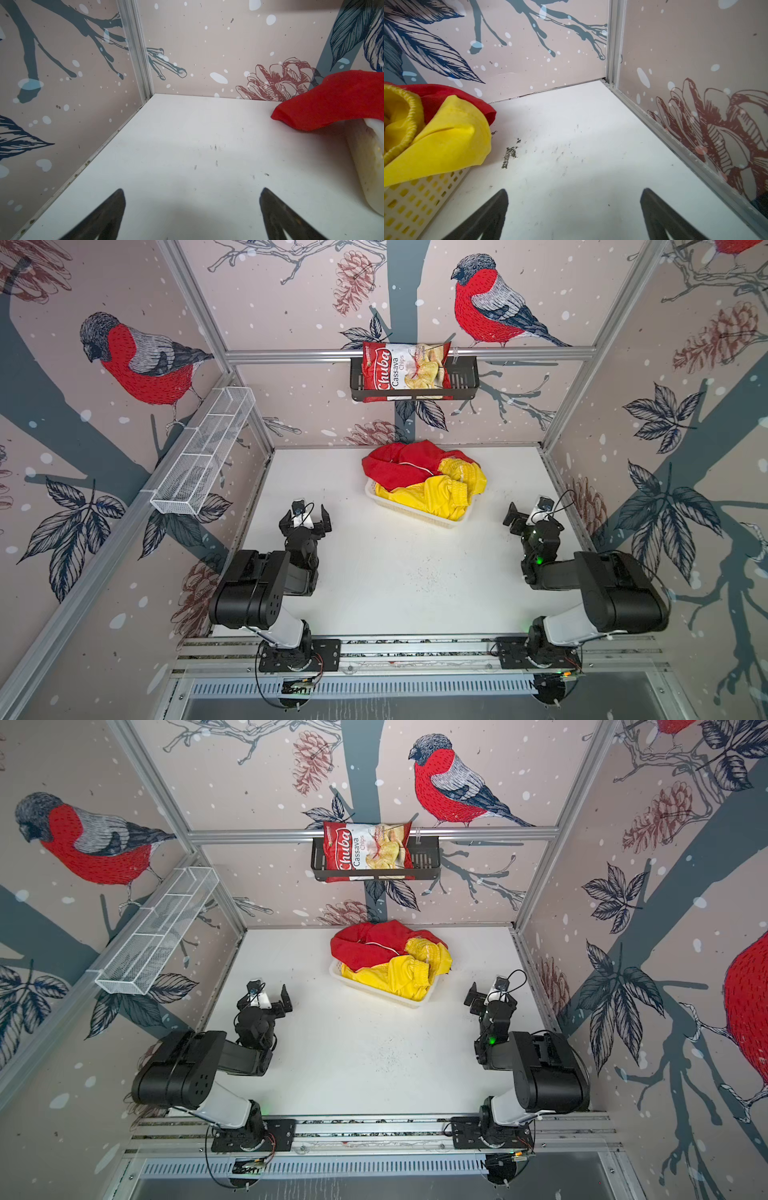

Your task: Fold and stack the shorts

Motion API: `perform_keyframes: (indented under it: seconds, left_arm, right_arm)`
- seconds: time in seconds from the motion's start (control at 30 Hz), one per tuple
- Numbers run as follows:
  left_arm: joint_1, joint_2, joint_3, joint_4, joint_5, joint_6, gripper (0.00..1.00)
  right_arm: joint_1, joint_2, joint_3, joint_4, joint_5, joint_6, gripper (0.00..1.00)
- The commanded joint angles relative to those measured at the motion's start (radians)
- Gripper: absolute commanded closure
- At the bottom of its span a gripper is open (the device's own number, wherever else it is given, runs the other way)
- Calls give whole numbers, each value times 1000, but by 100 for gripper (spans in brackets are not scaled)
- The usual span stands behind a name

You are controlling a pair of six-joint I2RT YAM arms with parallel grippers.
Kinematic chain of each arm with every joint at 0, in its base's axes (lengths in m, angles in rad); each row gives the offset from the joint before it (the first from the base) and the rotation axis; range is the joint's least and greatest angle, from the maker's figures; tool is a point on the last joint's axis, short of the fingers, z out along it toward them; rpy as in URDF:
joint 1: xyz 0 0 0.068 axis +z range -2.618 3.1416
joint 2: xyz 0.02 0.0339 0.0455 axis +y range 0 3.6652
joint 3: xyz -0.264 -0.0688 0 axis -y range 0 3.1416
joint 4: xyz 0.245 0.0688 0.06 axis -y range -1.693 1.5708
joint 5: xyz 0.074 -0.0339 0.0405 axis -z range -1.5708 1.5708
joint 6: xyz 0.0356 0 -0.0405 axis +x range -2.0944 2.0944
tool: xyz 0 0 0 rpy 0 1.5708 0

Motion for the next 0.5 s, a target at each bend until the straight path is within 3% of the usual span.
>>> perform_keyframes:
  seconds: [0.0, 0.47]
  left_arm:
    - [4, -2, -4, 31, 21, -9, 1]
    - [9, -2, -1, 27, 31, -12, 1]
  right_arm:
    - [4, -5, -3, 39, 12, 1, 0]
    - [1, -3, -3, 38, 10, 3, 1]
